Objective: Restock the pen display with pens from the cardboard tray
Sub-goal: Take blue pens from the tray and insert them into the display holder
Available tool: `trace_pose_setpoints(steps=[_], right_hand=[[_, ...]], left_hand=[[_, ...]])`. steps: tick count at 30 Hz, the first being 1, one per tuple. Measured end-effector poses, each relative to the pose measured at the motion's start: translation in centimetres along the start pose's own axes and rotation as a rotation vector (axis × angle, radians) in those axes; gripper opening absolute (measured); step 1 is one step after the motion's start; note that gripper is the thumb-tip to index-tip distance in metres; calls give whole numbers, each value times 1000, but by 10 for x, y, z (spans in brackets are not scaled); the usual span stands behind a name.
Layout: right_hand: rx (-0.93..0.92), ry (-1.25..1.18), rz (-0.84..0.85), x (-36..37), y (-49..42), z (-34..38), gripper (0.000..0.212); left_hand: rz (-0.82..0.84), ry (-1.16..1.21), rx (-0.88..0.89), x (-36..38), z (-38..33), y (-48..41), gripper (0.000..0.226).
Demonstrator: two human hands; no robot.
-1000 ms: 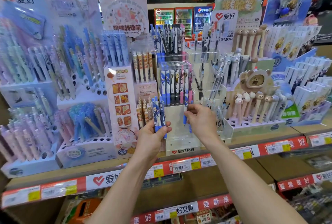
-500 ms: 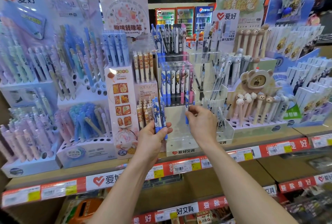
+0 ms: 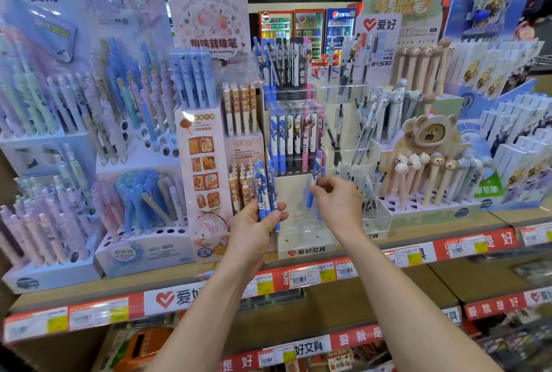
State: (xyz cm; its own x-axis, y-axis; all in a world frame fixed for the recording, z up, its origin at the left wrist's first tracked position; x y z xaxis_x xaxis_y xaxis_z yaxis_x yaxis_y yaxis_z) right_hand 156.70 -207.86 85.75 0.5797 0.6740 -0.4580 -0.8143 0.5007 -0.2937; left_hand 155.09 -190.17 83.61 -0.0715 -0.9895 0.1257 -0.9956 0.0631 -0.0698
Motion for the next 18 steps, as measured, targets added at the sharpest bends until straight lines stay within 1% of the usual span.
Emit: trace_pose_setpoints(steps=[7, 10, 14, 18], right_hand=[[-10, 149, 41, 9, 6, -5, 14], [-52, 207, 52, 14, 9, -5, 14], [-86, 344, 107, 16, 8, -3, 16], [-60, 304, 112, 8, 10, -1, 15]], left_hand=[[7, -5, 10, 0, 3, -1, 28], [11, -5, 10, 0, 4, -1, 29], [16, -8, 3, 0, 4, 0, 28], [12, -1, -9, -2, 3, 0, 26]])
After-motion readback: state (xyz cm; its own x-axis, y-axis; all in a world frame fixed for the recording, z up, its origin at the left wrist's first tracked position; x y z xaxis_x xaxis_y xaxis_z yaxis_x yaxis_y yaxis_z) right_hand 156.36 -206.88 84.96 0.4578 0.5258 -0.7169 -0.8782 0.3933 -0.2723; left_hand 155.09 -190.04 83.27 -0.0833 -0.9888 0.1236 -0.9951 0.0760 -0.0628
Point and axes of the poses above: each hand's wrist, its own y-axis away from the middle knuckle, its own x-axis out of the palm, z = x × y, the point moved 3 cm from there along -y, towards the middle knuckle, and after that the axes turned 3 degrees about x, right-handed, at the moved point
